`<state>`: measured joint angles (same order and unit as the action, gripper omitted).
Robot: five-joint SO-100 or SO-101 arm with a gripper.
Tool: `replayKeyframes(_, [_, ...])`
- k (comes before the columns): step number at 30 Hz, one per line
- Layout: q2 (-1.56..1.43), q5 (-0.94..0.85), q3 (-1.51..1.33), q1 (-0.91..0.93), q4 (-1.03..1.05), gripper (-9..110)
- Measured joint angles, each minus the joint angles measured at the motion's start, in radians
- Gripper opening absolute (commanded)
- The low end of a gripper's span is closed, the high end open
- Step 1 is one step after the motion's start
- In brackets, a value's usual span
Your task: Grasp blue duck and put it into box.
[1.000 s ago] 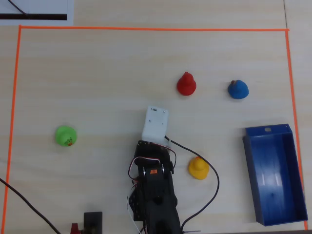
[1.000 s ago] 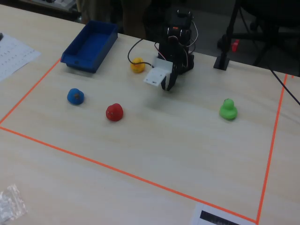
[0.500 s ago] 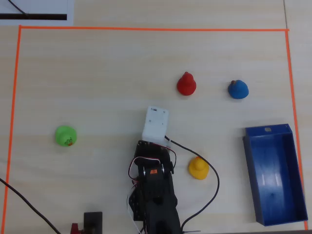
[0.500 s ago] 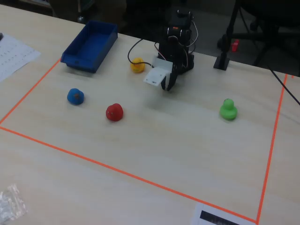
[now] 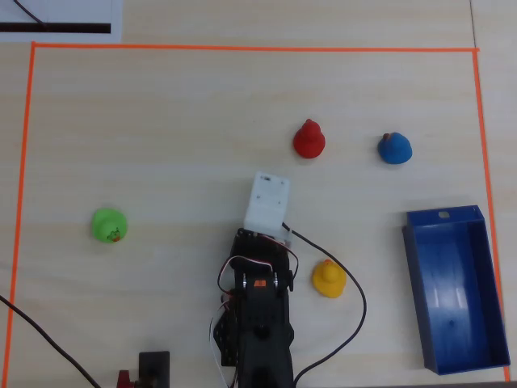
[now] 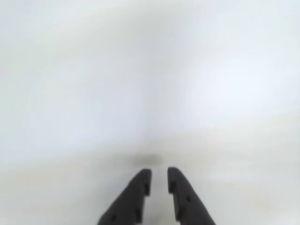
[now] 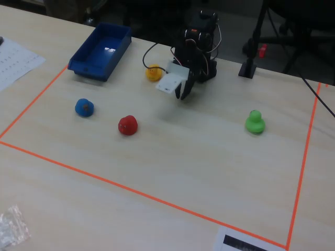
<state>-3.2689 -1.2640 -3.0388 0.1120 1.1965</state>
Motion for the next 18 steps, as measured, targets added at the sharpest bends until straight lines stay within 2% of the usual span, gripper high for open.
replayKeyframes(4, [0.193,-0.031,0.242,0.17,-0.084,26])
replayKeyframes(11, [0.617,-0.046,0.776,0.428,-0.219,31])
replayKeyframes(18, [0.896,-0.054,1.02,0.626,-0.495,36])
